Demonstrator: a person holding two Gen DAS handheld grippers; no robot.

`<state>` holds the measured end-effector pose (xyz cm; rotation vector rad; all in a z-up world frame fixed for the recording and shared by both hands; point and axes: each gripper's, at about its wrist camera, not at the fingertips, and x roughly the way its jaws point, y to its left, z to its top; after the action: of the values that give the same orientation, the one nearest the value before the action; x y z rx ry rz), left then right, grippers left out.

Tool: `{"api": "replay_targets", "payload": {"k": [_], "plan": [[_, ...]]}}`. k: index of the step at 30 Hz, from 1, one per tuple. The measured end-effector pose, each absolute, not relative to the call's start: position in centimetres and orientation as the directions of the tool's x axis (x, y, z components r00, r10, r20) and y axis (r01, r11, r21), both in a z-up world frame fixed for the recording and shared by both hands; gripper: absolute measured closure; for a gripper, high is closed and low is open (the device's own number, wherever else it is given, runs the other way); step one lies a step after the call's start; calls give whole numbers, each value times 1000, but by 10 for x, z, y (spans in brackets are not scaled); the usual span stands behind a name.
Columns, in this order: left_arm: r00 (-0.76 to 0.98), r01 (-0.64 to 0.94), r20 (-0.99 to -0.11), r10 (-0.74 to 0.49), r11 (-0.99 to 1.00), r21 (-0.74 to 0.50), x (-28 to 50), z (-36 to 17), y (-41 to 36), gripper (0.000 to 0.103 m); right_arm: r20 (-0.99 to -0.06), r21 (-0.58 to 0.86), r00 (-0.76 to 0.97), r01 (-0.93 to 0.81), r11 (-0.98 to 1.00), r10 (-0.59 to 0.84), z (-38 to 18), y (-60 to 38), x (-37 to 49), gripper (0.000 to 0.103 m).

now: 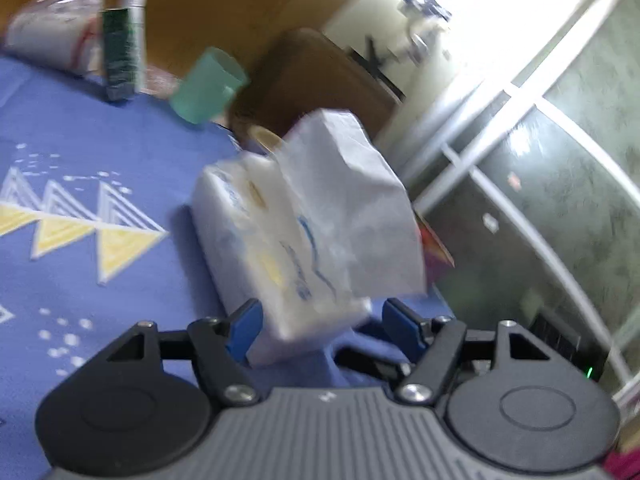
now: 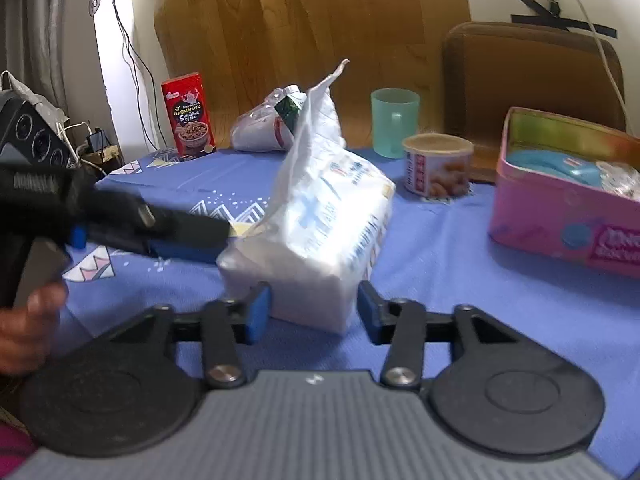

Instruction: Organize soft objects

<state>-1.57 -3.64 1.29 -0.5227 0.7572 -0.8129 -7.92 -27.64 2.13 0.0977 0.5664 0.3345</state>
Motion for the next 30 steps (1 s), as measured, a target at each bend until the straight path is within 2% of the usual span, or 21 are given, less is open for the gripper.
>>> {"api": "replay_targets", "payload": {"k": [5, 16, 20, 27, 30], "plan": [[514, 305, -440, -737, 636, -709, 11, 7, -19, 38, -516, 114, 793, -310, 944, 324, 16, -273, -76, 42], [503, 361, -499, -705, 696, -620, 17, 7, -46, 38, -530, 61, 784, -345, 937, 323, 11, -249, -68, 36], [520, 349, -496, -695, 703, -620, 20, 1, -35, 41, -545, 16, 772, -380, 925, 327, 13, -228, -50, 43], [691, 184, -479, -542, 772, -608, 30, 13, 51, 41, -545, -4, 719, -517, 856, 432, 22, -157, 11, 42], [760, 134, -490, -427, 841, -525, 50, 20, 85, 40, -543, 18, 698, -546, 837, 467, 20, -119, 46, 42]]}}
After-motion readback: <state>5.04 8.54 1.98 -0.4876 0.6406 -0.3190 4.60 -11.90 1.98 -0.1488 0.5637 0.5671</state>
